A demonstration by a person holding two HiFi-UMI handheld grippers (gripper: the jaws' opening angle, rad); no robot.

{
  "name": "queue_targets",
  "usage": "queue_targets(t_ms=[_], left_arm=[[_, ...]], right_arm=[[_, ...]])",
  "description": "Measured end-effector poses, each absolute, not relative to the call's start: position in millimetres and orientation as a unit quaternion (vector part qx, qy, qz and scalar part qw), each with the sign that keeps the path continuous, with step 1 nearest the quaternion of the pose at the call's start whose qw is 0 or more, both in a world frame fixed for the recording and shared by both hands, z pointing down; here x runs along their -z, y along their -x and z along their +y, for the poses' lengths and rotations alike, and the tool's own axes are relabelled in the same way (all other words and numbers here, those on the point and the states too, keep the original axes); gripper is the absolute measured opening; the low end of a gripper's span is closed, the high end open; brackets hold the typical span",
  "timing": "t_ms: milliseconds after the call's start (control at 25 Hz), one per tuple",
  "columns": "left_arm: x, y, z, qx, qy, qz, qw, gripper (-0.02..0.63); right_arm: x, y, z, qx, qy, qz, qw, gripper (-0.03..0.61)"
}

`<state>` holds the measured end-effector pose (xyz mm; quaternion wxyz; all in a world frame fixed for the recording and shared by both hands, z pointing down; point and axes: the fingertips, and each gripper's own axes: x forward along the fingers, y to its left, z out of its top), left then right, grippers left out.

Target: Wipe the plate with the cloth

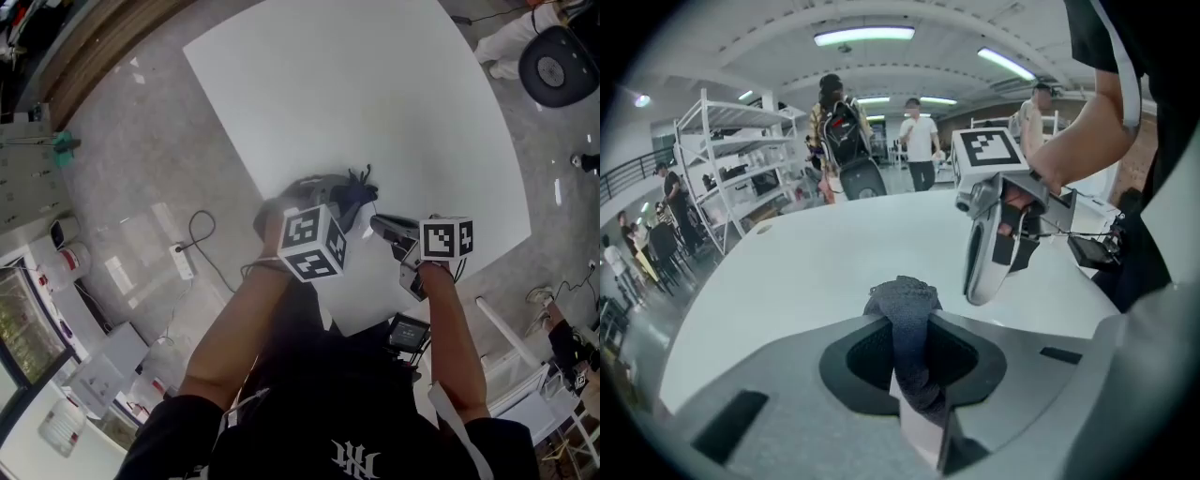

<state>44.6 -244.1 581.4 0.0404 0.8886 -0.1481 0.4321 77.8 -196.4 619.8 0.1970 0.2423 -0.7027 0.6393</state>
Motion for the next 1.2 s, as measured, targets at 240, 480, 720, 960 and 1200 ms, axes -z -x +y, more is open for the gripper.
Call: queue_targets(t_ms=[240, 480, 720, 960, 1200], left_arm=[[-584, 8, -243, -0.457, -0.870, -0.178, 0.055, 0.051], [-582, 37, -202, -0.483, -0.852, -0.181, 0.086, 0.051], [-580, 23, -149, -0.488, -0.853, -0.148, 0.116, 0.051], [-587, -35, -129, -0.474, -0.869, -0.097, 0.104, 0.051], [-585, -74, -168, -0.454, -0.882, -0.097, 0.085, 0.051]], right_arm=[[-620, -79, -199, -0.635, -0.255, -0.704, 0.189, 0.021], [-618, -82, -201, -0.629, -0.270, -0.705, 0.183, 0.021], [-616, -82, -204, -0.624, -0.283, -0.707, 0.177, 0.021], [-620, -84, -203, -0.626, -0.285, -0.706, 0.171, 0.021], [-623, -83, -202, -0.627, -0.280, -0.707, 0.171, 0.021]])
